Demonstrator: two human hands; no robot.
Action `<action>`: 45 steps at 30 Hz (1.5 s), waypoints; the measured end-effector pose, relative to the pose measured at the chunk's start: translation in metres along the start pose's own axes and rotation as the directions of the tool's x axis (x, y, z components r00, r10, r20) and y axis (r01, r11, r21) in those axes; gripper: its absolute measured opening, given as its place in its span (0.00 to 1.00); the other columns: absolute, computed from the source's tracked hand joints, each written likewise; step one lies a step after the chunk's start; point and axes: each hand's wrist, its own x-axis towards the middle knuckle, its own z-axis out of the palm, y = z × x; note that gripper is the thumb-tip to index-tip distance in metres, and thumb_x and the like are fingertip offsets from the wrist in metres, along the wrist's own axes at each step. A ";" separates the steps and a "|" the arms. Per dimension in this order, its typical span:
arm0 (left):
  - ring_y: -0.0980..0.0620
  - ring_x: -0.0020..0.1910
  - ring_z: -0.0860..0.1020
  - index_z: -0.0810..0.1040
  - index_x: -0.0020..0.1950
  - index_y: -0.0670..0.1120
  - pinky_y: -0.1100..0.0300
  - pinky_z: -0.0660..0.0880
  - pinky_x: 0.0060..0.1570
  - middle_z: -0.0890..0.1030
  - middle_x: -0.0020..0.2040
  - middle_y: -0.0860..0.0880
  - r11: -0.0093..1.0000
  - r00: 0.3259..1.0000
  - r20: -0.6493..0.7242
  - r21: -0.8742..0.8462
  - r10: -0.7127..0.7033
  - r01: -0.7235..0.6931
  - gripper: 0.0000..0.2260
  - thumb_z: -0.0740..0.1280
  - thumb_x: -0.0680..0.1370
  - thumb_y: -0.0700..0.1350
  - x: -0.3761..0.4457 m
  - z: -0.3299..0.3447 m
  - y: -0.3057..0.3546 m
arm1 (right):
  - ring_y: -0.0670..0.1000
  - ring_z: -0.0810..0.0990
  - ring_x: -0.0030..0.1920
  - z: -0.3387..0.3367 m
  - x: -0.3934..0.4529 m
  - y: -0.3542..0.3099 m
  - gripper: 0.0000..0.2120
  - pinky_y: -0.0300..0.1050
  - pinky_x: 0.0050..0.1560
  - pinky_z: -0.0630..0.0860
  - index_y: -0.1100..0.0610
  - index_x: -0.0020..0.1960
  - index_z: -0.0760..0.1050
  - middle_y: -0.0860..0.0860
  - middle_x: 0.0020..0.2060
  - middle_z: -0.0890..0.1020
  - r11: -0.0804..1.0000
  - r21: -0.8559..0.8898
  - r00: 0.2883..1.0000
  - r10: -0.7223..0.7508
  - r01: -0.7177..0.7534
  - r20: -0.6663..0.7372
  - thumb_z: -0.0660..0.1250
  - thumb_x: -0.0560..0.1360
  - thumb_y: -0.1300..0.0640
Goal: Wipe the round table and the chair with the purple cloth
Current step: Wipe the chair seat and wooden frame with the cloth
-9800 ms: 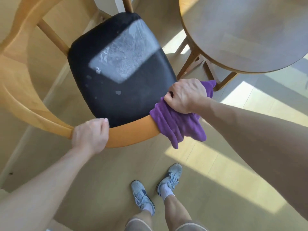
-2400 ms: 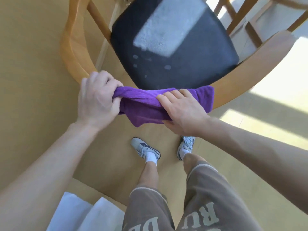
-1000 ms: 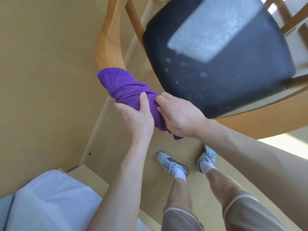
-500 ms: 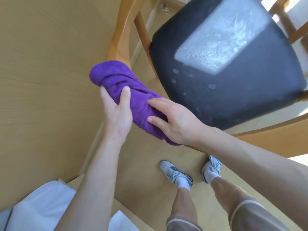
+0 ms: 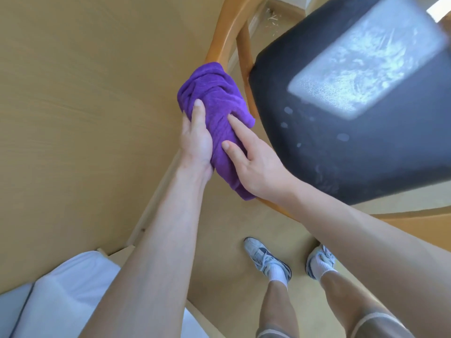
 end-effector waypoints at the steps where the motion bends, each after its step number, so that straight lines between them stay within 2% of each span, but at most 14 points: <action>1: 0.47 0.65 0.81 0.71 0.76 0.46 0.45 0.76 0.68 0.80 0.68 0.45 1.000 1.000 -0.004 -0.004 0.008 -0.008 0.22 0.60 0.85 0.55 -0.001 0.000 -0.002 | 0.38 0.61 0.70 -0.001 -0.004 0.002 0.25 0.13 0.56 0.51 0.54 0.81 0.57 0.47 0.77 0.65 1.000 -0.017 1.000 -0.005 0.005 0.010 0.57 0.85 0.54; 6: 0.52 0.72 0.75 0.67 0.79 0.49 0.48 0.72 0.73 0.75 0.74 0.50 0.999 0.997 -0.059 0.008 0.045 -0.045 0.32 0.60 0.78 0.62 -0.022 0.003 -0.024 | 0.39 0.54 0.76 -0.013 -0.031 0.023 0.29 0.19 0.66 0.48 0.54 0.82 0.52 0.45 0.80 0.58 0.988 -0.142 0.990 -0.037 0.056 0.133 0.58 0.85 0.56; 9: 0.56 0.73 0.73 0.66 0.80 0.50 0.50 0.69 0.74 0.74 0.75 0.53 0.996 0.991 -0.105 0.007 0.086 -0.086 0.31 0.59 0.80 0.62 -0.039 0.007 -0.041 | 0.41 0.60 0.76 -0.027 -0.043 0.034 0.29 0.25 0.67 0.56 0.50 0.83 0.51 0.43 0.80 0.60 0.970 -0.231 0.976 -0.019 0.071 0.217 0.58 0.84 0.54; 12: 0.65 0.70 0.71 0.63 0.80 0.48 0.61 0.67 0.74 0.71 0.73 0.58 0.983 0.972 -0.157 0.076 0.175 -0.164 0.27 0.56 0.83 0.59 -0.054 0.013 -0.054 | 0.40 0.69 0.64 -0.042 -0.051 0.039 0.29 0.26 0.54 0.61 0.48 0.82 0.54 0.43 0.73 0.71 0.941 -0.334 0.968 0.035 0.053 0.250 0.60 0.84 0.53; 15: 0.79 0.63 0.67 0.58 0.80 0.47 0.75 0.63 0.65 0.67 0.66 0.67 0.962 0.957 -0.150 0.156 0.248 -0.225 0.21 0.53 0.88 0.50 -0.074 0.019 -0.066 | 0.42 0.71 0.50 -0.054 -0.063 0.043 0.28 0.33 0.48 0.62 0.49 0.80 0.60 0.45 0.56 0.78 0.918 -0.393 0.961 0.073 0.041 0.268 0.63 0.82 0.53; 17: 0.73 0.69 0.67 0.56 0.80 0.46 0.70 0.63 0.71 0.67 0.72 0.61 0.957 0.955 -0.134 0.161 0.264 -0.242 0.22 0.54 0.87 0.50 -0.090 0.023 -0.079 | 0.45 0.72 0.48 -0.063 -0.073 0.045 0.26 0.37 0.48 0.64 0.51 0.78 0.65 0.43 0.49 0.78 0.903 -0.428 0.959 0.100 0.025 0.266 0.65 0.81 0.53; 21: 0.56 0.79 0.64 0.51 0.83 0.44 0.51 0.62 0.79 0.62 0.81 0.49 0.977 0.975 -0.117 0.126 0.187 -0.172 0.35 0.56 0.82 0.60 -0.123 0.039 -0.113 | 0.58 0.78 0.45 -0.083 -0.091 0.049 0.14 0.54 0.49 0.75 0.57 0.62 0.75 0.54 0.42 0.83 0.856 -0.517 0.944 0.156 0.017 0.291 0.67 0.79 0.53; 26: 0.57 0.77 0.64 0.47 0.83 0.45 0.59 0.62 0.77 0.60 0.81 0.49 0.993 0.989 -0.121 0.084 0.089 -0.080 0.31 0.57 0.85 0.53 -0.175 0.077 -0.137 | 0.54 0.73 0.35 -0.113 -0.121 0.049 0.05 0.55 0.39 0.75 0.53 0.46 0.70 0.49 0.35 0.76 0.717 -0.695 0.918 0.239 0.053 0.317 0.66 0.77 0.55; 28: 0.57 0.76 0.65 0.46 0.83 0.44 0.65 0.63 0.74 0.61 0.80 0.49 0.996 0.993 -0.107 0.070 0.054 -0.047 0.28 0.57 0.87 0.47 -0.189 0.086 -0.141 | 0.55 0.75 0.37 -0.124 -0.134 0.051 0.03 0.56 0.39 0.75 0.52 0.47 0.70 0.49 0.36 0.78 0.701 -0.712 0.917 0.253 0.047 0.309 0.65 0.77 0.56; 31: 0.63 0.72 0.69 0.46 0.83 0.46 0.75 0.65 0.66 0.64 0.78 0.51 0.996 0.996 -0.073 0.077 0.042 -0.037 0.29 0.59 0.87 0.44 -0.197 0.086 -0.137 | 0.59 0.78 0.45 -0.128 -0.142 0.058 0.07 0.59 0.45 0.76 0.55 0.56 0.73 0.52 0.45 0.82 0.719 -0.693 0.925 0.217 0.064 0.311 0.63 0.77 0.58; 36: 0.61 0.69 0.74 0.58 0.78 0.52 0.68 0.69 0.66 0.72 0.73 0.52 0.986 0.984 -0.107 0.103 0.141 -0.130 0.21 0.59 0.87 0.43 -0.165 0.053 -0.112 | 0.57 0.76 0.47 -0.094 -0.116 0.057 0.08 0.58 0.50 0.75 0.57 0.55 0.72 0.51 0.48 0.79 0.841 -0.535 0.943 0.111 0.080 0.314 0.60 0.78 0.65; 39: 0.66 0.65 0.75 0.63 0.74 0.53 0.67 0.71 0.65 0.75 0.67 0.58 0.968 0.977 -0.052 0.157 0.208 -0.197 0.15 0.56 0.88 0.43 -0.124 0.026 -0.082 | 0.50 0.72 0.67 -0.066 -0.086 0.040 0.19 0.40 0.67 0.68 0.60 0.70 0.72 0.52 0.69 0.76 0.956 -0.294 0.965 0.054 0.024 0.257 0.57 0.81 0.68; 41: 0.69 0.61 0.76 0.68 0.73 0.51 0.63 0.73 0.66 0.77 0.64 0.60 0.972 0.985 -0.022 0.166 0.174 -0.168 0.14 0.56 0.88 0.49 -0.094 0.010 -0.064 | 0.40 0.67 0.72 -0.051 -0.064 0.020 0.22 0.26 0.69 0.60 0.59 0.74 0.71 0.49 0.75 0.71 0.995 -0.100 0.979 0.047 -0.028 0.199 0.56 0.82 0.68; 45: 0.54 0.68 0.78 0.73 0.74 0.53 0.47 0.72 0.72 0.80 0.68 0.53 0.990 0.996 0.063 0.122 0.066 -0.073 0.22 0.59 0.82 0.59 -0.049 -0.009 -0.032 | 0.35 0.61 0.75 -0.025 -0.018 -0.008 0.21 0.30 0.74 0.54 0.54 0.75 0.70 0.39 0.76 0.66 0.987 0.158 0.995 0.022 -0.037 0.095 0.58 0.84 0.63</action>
